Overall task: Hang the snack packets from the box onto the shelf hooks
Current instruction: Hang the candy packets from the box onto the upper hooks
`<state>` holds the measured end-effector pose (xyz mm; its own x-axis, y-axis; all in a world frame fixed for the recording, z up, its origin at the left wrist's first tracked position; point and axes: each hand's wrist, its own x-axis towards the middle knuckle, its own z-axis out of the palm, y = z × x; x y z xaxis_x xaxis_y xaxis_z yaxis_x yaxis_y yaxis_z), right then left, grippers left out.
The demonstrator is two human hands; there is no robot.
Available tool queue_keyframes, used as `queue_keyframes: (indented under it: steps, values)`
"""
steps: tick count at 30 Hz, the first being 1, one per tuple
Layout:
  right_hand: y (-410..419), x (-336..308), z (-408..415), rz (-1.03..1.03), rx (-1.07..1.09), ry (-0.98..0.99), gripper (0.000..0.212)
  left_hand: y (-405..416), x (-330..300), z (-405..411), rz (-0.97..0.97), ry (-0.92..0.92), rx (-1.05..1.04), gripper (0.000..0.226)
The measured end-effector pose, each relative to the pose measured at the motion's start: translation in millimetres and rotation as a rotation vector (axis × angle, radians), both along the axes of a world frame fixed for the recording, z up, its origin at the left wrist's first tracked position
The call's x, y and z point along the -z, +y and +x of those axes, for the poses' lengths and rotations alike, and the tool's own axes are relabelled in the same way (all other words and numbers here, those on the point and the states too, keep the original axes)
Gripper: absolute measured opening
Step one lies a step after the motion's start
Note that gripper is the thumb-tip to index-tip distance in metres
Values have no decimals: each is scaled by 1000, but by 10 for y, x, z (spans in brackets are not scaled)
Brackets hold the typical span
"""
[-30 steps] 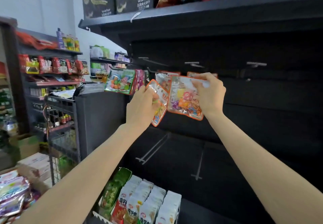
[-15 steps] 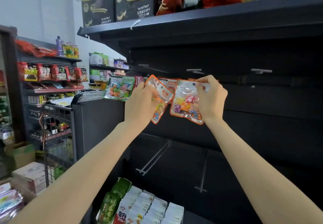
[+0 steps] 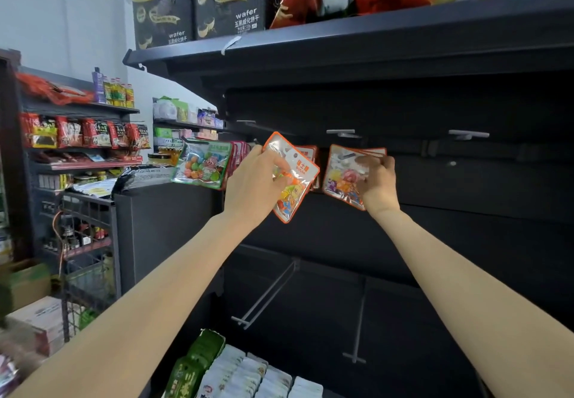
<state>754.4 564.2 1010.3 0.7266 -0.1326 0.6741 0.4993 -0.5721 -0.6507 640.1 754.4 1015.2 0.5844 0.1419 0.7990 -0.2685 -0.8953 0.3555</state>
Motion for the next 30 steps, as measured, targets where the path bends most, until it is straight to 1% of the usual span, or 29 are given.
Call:
queue_keyframes:
  steps: [4, 5, 6, 7, 9, 10, 11, 12, 15, 17, 18, 20, 23, 25, 30]
  values:
    - [5, -6, 128, -109, 28, 137, 54, 10, 27, 53, -48, 48, 89, 20]
    - [14, 4, 112, -139, 52, 151, 56, 18, 38, 61, -61, 60, 119, 19]
    - [34, 22, 57, -172, 88, 120, 56, 27, 53, 64, -77, 72, 151, 17]
    - [53, 52, -13, -194, 130, 24, 54, 37, 68, 62, -95, 85, 184, 15]
    - [81, 131, -198, -187, 167, -280, 41, 46, 98, 49, -119, 108, 250, 13]
    - [91, 175, -298, -160, 146, -400, 33, 43, 110, 41, -131, 116, 286, 13]
    - [97, 210, -390, -120, 83, -461, 26, 35, 118, 30, -149, 117, 329, 13]
    - [103, 227, -498, -72, -17, -467, 20, 23, 122, 21, -176, 110, 376, 12]
    - [121, 233, -742, 43, -325, -316, 15, -60, 107, -21, -268, 66, 508, 10]
    - [125, 228, -817, 143, -469, -243, 21, -143, 96, -30, -300, 32, 581, 10]
    - [118, 228, -837, 188, -504, -242, 27, -185, 95, -25, -301, 15, 607, 11]
    - [92, 222, -862, 222, -501, -281, 34, -255, 104, 9, -289, -14, 649, 17]
    - [59, 188, -852, 200, -416, -290, 30, -315, 121, 66, -289, -33, 691, 36]
    - [59, 169, -826, 186, -356, -261, 28, -339, 125, 103, -300, -19, 695, 44]
    - [63, 175, -800, 155, -242, -221, 35, -399, 145, 150, -330, 49, 671, 56]
